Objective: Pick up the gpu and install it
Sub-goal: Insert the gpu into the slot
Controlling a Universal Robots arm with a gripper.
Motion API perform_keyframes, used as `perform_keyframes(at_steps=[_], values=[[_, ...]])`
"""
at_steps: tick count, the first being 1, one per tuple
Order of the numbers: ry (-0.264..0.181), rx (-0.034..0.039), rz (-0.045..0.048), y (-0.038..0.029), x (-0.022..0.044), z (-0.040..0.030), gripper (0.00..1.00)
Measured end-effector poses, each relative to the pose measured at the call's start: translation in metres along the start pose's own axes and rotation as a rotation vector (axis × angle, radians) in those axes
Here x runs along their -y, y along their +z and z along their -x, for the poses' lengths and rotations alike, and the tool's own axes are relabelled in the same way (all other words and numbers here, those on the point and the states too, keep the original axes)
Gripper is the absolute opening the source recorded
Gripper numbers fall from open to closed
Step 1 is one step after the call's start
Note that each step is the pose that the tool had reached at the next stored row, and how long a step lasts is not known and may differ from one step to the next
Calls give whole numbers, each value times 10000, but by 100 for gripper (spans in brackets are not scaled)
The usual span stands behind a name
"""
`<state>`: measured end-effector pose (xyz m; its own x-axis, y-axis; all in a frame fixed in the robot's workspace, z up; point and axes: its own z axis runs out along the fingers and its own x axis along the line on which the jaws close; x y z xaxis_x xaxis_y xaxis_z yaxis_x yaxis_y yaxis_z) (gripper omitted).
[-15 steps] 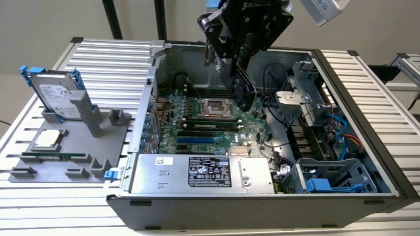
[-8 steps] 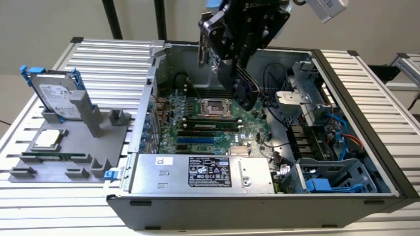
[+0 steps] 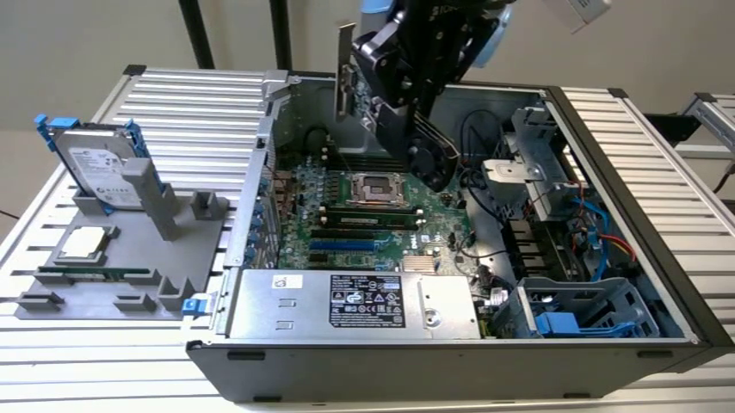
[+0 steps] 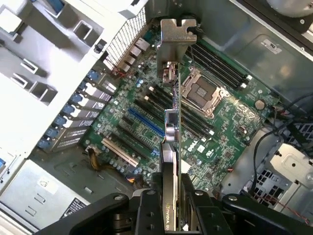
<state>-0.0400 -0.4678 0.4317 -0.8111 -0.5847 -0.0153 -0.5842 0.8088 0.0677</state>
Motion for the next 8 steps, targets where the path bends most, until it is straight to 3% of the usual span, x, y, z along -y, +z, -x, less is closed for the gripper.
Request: perform_keyframes(at_steps=[8], values=[[-1448,-98,22,0,0,0,0]])
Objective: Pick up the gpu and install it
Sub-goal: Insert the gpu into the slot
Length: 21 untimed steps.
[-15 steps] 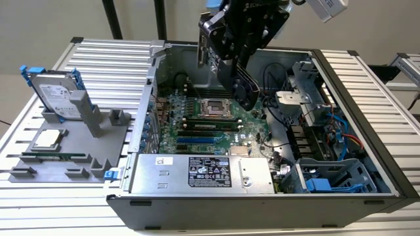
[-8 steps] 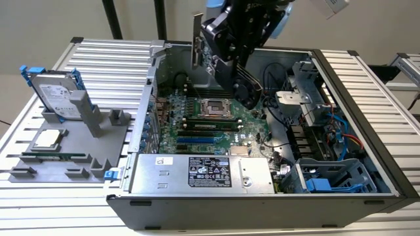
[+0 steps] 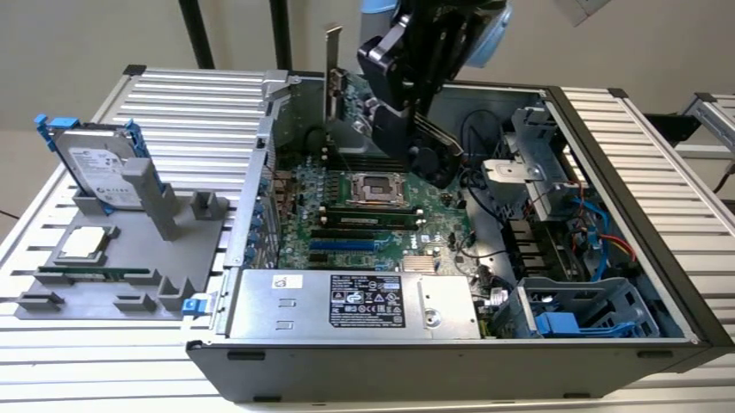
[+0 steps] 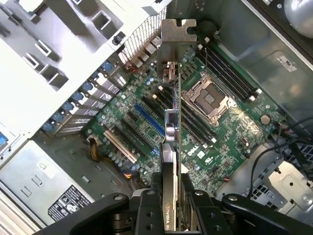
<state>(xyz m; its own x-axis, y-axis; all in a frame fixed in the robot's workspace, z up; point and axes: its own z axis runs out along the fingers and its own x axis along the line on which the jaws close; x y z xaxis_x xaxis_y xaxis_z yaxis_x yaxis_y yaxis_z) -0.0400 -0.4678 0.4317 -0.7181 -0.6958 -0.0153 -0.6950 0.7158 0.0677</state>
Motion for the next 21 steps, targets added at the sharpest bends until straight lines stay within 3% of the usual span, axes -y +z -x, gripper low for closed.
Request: perform_keyframes(at_steps=[21], values=[[-3821,-259,59,0,0,0,0]])
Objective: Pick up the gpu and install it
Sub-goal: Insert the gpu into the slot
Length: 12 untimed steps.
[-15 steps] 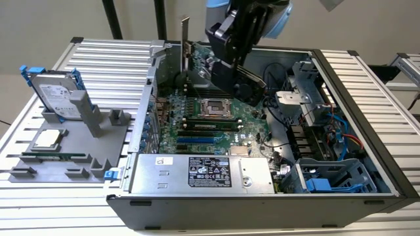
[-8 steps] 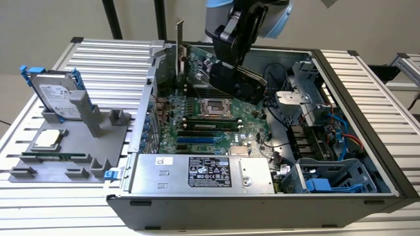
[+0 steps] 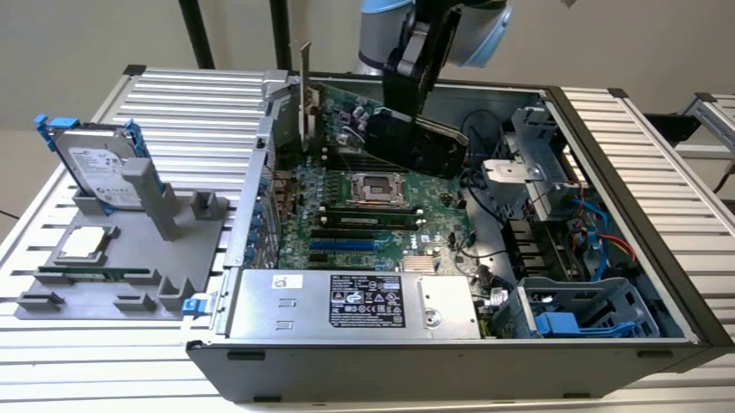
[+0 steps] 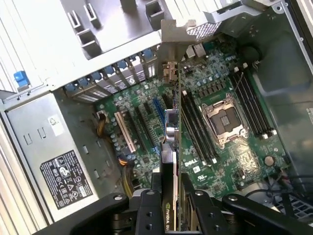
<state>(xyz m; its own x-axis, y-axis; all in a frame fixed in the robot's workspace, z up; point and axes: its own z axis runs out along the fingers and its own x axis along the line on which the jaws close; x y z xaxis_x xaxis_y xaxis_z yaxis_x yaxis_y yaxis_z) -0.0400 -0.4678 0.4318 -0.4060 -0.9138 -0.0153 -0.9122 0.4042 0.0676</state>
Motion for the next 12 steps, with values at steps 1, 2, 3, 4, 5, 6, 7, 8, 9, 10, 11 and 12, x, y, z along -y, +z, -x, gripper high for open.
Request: perform_keyframes(at_steps=[1,2,3,4,5,6,7,8,9,10,11,12], values=[[-186,-13,3,0,0,0,0],[-364,-25,6,0,0,0,0],[-545,-37,8,0,0,0,0],[-728,-49,11,0,0,0,0],[-903,-61,14,0,0,0,0],[-1089,-73,17,0,0,0,0],[-1272,-86,20,0,0,0,0],[-1453,-98,22,0,0,0,0],[-1642,-111,25,0,0,0,0],[-1817,-122,28,0,0,0,0],[-2012,-137,31,0,0,0,0],[-2186,-148,33,0,0,0,0]])
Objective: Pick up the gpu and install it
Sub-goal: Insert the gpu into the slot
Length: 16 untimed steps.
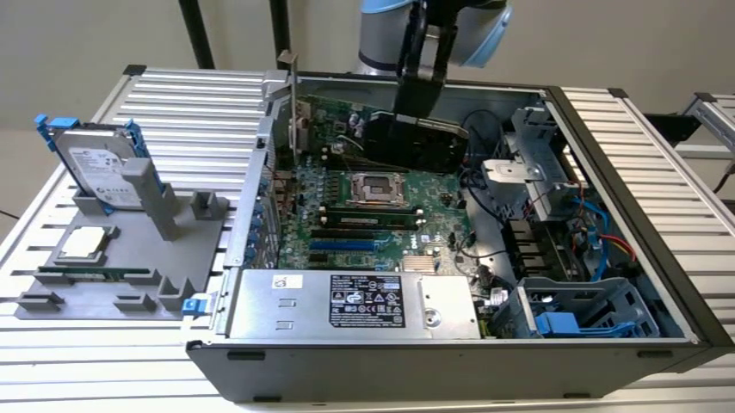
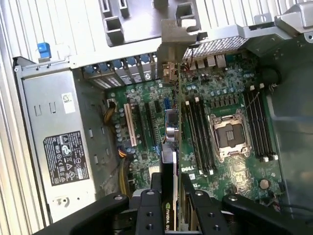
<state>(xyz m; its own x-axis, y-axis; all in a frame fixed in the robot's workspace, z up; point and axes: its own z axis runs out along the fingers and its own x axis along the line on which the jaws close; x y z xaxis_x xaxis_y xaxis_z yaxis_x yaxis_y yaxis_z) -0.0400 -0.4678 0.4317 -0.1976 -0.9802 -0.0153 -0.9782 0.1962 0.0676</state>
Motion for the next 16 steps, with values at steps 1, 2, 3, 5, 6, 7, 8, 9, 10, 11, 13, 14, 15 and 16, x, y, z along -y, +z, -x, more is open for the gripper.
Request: perform_keyframes(at_steps=[1,2,3,5,6,7,8,9,10,11,13,14,15,16], values=[[-185,-12,3,0,0,0,0],[-364,-24,6,0,0,0,0],[-544,-36,9,0,0,0,0],[-903,-60,14,0,0,0,0],[-1088,-73,18,0,0,0,0],[-1267,-85,20,0,0,0,0],[-1453,-98,23,0,0,0,0],[-1631,-109,26,0,0,0,0],[-1817,-122,28,0,0,0,0],[-1997,-134,31,0,1,0,0],[-2360,-160,37,0,0,0,0],[-2539,-172,39,0,0,0,0],[-2719,-185,42,0,0,0,0],[-2903,-197,45,0,0,0,0]])
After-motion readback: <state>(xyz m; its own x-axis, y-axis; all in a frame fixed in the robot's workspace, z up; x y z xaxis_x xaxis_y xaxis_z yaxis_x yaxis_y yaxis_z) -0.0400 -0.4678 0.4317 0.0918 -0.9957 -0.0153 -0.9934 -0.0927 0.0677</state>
